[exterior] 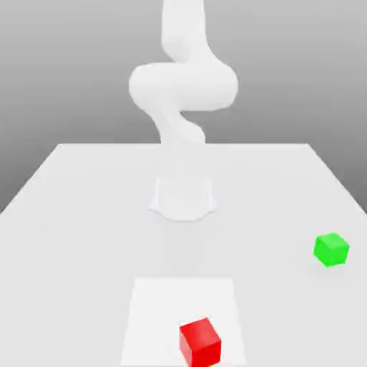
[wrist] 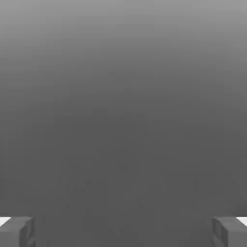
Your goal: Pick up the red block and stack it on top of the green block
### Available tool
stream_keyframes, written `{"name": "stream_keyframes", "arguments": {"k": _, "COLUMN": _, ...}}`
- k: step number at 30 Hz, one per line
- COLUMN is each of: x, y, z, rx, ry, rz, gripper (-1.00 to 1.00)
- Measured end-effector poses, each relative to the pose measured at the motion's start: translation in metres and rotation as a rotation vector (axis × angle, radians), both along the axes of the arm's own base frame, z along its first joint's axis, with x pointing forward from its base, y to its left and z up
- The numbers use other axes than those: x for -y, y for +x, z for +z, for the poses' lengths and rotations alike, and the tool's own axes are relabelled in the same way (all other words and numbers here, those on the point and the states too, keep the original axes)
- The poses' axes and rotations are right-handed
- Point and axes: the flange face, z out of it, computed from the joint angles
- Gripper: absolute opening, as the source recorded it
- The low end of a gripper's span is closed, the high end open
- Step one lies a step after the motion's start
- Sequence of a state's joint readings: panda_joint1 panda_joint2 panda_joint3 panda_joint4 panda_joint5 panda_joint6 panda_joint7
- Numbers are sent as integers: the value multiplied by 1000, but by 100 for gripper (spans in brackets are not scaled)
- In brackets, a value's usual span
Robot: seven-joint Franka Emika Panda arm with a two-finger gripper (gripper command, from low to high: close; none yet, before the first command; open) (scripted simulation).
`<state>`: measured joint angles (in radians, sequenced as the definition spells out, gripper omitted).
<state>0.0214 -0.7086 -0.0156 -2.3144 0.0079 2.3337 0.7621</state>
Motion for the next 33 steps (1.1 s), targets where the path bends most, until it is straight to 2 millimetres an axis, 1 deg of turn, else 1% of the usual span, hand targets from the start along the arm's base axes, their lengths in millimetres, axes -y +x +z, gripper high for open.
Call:
{"name": "stream_keyframes", "arguments": {"k": 3, "x": -2, "y": 38, "z": -50, "rx": -89, "ry": -12, "rz": 46, "gripper": 0}}
{"name": "stream_keyframes", "arguments": {"k": 6, "x": -6, "y": 68, "z": -101, "rx": -174, "ry": -25, "rz": 90, "gripper": 0}}
{"name": "stream_keyframes", "arguments": {"k": 10, "x": -11, "y": 98, "z": -173, "rx": -286, "ry": -45, "rz": 146, "gripper": 0}}
{"name": "stream_keyframes", "arguments": {"k": 13, "x": -16, "y": 112, "z": -230, "rx": -369, "ry": -62, "rz": 188, "gripper": 0}}
{"name": "stream_keyframes", "arguments": {"k": 16, "x": -20, "y": 120, "z": -287, "rx": -453, "ry": -81, "rz": 229, "gripper": 0}}
{"name": "stream_keyframes", "arguments": {"k": 18, "x": -23, "y": 121, "z": -325, "rx": -508, "ry": -96, "rz": 258, "gripper": 0}}
{"name": "stream_keyframes", "arguments": {"k": 21, "x": -26, "y": 118, "z": -382, "rx": -591, "ry": -120, "rz": 299, "gripper": 0}}
{"name": "stream_keyframes", "arguments": {"k": 24, "x": -26, "y": 108, "z": -438, "rx": -674, "ry": -145, "rz": 337, "gripper": 0}}
{"name": "stream_keyframes", "arguments": {"k": 26, "x": -26, "y": 104, "z": -469, "rx": -705, "ry": -155, "rz": 352, "gripper": 0}}
{"name": "stream_keyframes", "arguments": {"k": 29, "x": -26, "y": 103, "z": -510, "rx": -714, "ry": -158, "rz": 357, "gripper": 0}}
{"name": "stream_keyframes", "arguments": {"k": 30, "x": -26, "y": 102, "z": -522, "rx": -714, "ry": -157, "rz": 357, "gripper": -100}}
{"name": "stream_keyframes", "arguments": {"k": 33, "x": -26, "y": 102, "z": -522, "rx": -715, "ry": -157, "rz": 357, "gripper": -100}}
